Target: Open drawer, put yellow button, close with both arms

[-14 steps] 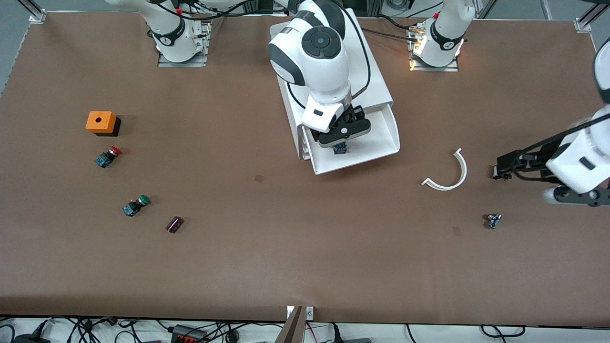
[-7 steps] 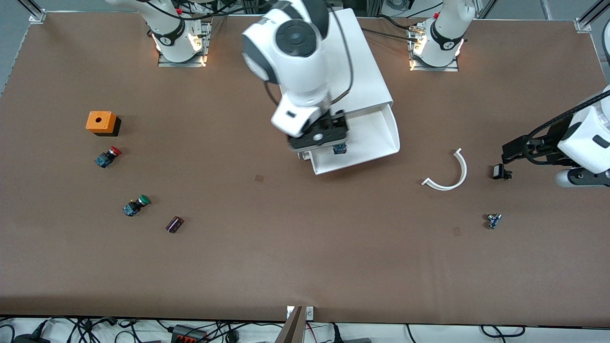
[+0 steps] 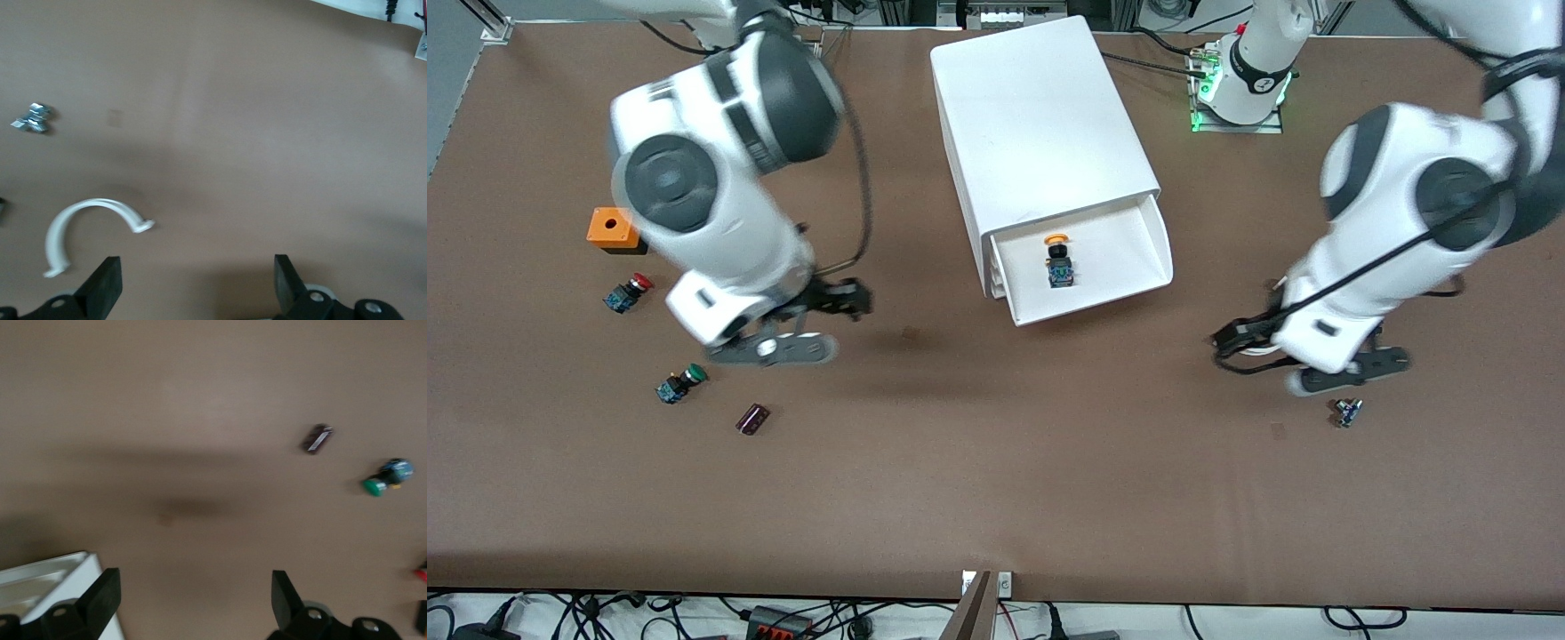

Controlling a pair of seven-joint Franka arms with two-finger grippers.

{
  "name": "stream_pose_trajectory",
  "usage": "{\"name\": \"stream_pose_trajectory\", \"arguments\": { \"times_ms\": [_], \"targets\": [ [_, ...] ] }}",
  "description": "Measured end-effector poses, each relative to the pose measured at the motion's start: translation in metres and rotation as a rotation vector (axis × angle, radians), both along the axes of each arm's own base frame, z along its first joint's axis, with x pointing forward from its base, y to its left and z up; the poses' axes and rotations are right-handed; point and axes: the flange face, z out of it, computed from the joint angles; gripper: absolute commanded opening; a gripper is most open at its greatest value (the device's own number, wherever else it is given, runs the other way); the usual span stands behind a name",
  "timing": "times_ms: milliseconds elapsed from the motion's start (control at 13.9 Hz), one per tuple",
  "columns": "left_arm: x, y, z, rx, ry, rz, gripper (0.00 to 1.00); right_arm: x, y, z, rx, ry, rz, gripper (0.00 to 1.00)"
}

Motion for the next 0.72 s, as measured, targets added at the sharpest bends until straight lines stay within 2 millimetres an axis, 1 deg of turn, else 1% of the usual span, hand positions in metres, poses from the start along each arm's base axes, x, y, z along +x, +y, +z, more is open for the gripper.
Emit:
{"name": "stream_pose_trajectory", "arguments": {
  "times_ms": [144,215,287,359,503,718],
  "targets": [
    [-0.007,-0.049,-0.029,-0.018,-0.008,0.042,1.00,0.018,-0.072,0.003,-0.005,0.027,-0.051,1.00],
    [-0.010,-0.071,-0.044,-0.025,-0.008,0.051,1.00,0.023,-0.107,0.006,-0.008,0.049,-0.087,1.00],
    [-0.014,-0.091,-0.059,-0.030,-0.008,0.050,1.00,0.025,-0.137,0.009,-0.008,0.064,-0.119,1.00],
    [-0.018,-0.108,-0.073,-0.034,-0.004,0.043,1.00,0.026,-0.161,0.015,-0.004,0.064,-0.138,1.00],
    [-0.025,-0.131,-0.095,-0.032,0.009,0.017,1.00,0.025,-0.195,0.029,0.005,0.051,-0.140,1.00],
    [-0.040,-0.153,-0.109,-0.028,0.038,-0.021,1.00,0.019,-0.240,0.043,0.015,0.013,-0.171,1.00]
  ]
}}
